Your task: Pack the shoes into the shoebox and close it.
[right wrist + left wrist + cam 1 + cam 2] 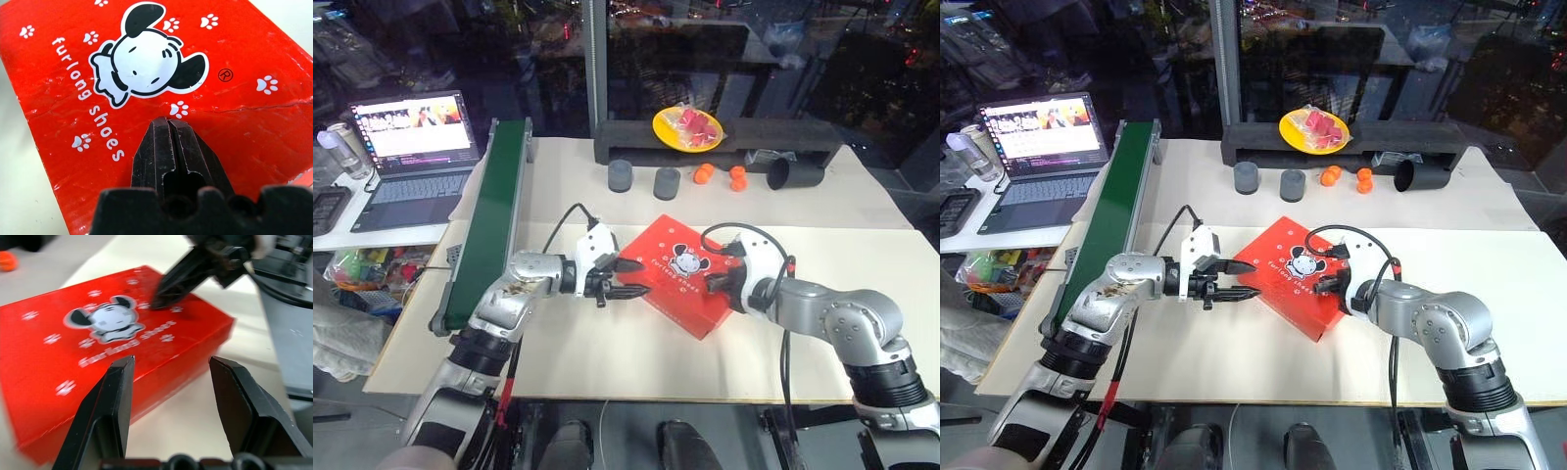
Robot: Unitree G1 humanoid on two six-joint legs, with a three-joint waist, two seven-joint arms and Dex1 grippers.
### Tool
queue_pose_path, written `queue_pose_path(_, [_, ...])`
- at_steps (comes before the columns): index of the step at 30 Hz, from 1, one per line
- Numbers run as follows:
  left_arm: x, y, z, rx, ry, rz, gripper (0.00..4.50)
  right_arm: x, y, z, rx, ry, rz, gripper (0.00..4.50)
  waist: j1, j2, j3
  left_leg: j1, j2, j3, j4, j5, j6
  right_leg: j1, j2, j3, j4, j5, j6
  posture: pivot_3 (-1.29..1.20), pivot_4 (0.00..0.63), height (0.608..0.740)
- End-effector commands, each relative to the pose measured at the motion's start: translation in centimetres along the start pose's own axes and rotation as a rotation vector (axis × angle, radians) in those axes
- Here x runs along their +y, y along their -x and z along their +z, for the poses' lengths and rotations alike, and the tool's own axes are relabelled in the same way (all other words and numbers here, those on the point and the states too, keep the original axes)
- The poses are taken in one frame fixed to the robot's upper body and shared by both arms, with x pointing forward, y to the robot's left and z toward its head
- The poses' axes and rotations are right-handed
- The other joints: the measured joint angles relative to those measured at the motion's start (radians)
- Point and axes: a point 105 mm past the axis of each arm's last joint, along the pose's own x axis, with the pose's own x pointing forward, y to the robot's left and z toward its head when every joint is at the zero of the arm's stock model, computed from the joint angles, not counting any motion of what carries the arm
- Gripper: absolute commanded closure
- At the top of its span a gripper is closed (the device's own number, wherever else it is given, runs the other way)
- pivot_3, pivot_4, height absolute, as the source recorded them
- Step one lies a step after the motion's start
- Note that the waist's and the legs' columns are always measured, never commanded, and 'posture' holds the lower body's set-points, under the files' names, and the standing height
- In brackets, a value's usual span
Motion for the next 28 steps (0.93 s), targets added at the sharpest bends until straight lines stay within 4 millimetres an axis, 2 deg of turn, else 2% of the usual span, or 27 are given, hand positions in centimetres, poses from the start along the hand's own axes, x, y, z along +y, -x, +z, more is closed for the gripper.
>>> queue_pose_path(1, [1.5,1.5,1.2,-0.051,-0.017,0.134,1.91,-1.2,1.3,2.8,-0.107,-0.023,-0.029,4.42,0.001,0.000,0.000,0.000,0.000,0.000,0.000,0.000,0.000,0.000,0.000,0.000,0.000,0.000,0.000,0.00,0.150,0.740])
queue_pose_path(4, [3.6,3.0,1.4,-0.080,-0.011,0.305,1.91,-2.7,3.9,7.7,-0.361,-0.055,-0.060,4.42,0.003,0.000,0.000,-0.001,0.000,0.000,0.000,0.000,0.000,-0.002,0.000,0.000,0.000,0.000,0.000,0.00,0.150,0.740])
queue_pose_path(7, [5.8,4.4,1.7,-0.125,-0.006,0.506,1.91,-5.7,5.8,9.3,-0.495,-0.030,-0.200,4.42,0.007,0.000,0.000,-0.003,0.000,0.000,0.000,0.000,0.000,-0.002,0.000,0.000,0.000,0.000,0.001,0.00,0.150,0.740])
queue_pose_path(11, [8.9,6.9,1.6,-0.213,0.101,0.888,1.91,-11.9,7.1,7.8,-0.510,0.103,-0.593,4.42,0.026,0.000,0.000,-0.003,-0.001,0.000,0.000,0.000,0.000,-0.002,-0.001,-0.001,-0.001,0.001,0.001,0.00,0.150,0.740])
queue_pose_path(13, [9.3,7.6,0.8,-0.218,0.146,1.032,1.91,-13.3,7.1,6.3,-0.487,0.192,-0.709,4.42,0.030,0.000,0.000,-0.003,-0.001,0.000,0.000,0.000,0.000,-0.002,-0.001,-0.001,-0.002,0.001,0.002,0.00,0.150,0.740])
queue_pose_path(18, [8.8,7.7,-1.0,-0.198,0.226,1.143,1.91,-14.0,6.6,4.2,-0.435,0.289,-0.808,4.42,0.019,0.000,0.000,-0.002,-0.001,0.003,0.000,0.000,0.000,-0.003,-0.001,0.003,0.000,0.001,0.002,0.00,0.150,0.740])
queue_pose_path(28, [8.4,7.9,-2.3,-0.191,0.297,1.174,1.91,-15.6,7.5,1.7,-0.437,0.162,-0.926,4.42,0.023,0.000,0.000,0.000,-0.001,0.005,0.000,0.000,0.000,-0.002,-0.001,0.005,0.000,0.002,0.003,0.00,0.150,0.740])
